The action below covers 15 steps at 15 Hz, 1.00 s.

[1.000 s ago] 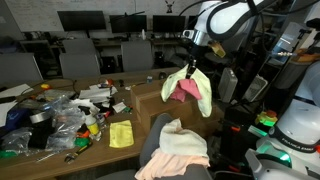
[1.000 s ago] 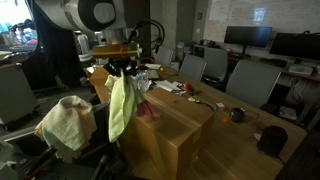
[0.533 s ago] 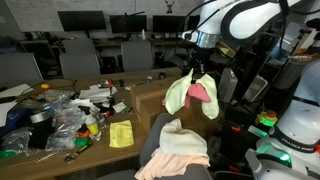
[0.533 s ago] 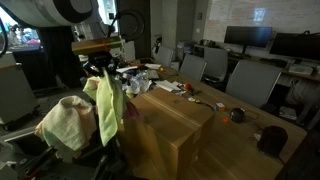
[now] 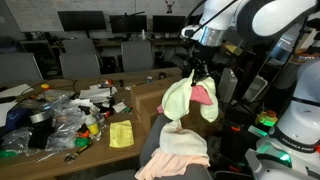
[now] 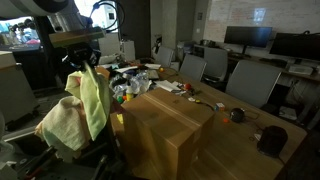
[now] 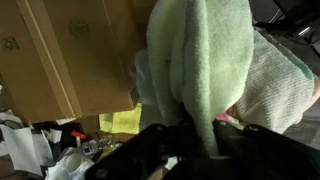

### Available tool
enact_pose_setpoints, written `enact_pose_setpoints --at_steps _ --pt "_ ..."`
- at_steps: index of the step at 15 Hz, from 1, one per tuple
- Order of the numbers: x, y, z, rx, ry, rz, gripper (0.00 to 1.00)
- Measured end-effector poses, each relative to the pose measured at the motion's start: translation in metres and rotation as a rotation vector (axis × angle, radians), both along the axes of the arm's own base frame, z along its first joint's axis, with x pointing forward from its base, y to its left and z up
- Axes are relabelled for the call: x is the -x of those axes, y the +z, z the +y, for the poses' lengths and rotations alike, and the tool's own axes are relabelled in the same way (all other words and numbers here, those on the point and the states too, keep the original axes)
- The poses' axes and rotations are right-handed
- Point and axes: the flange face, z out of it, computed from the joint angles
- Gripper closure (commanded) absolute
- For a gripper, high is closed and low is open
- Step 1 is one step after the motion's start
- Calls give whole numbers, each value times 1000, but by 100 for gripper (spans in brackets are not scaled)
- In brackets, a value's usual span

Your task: Pick up the cloths from the box and put them on the chair.

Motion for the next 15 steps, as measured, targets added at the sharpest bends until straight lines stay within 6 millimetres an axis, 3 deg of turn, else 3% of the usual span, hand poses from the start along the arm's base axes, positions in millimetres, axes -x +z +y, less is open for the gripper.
enact_pose_setpoints --at_steps 11,15 --pt "36 23 74 18 198 13 96" --pt "42 28 96 -52 225 -20 96"
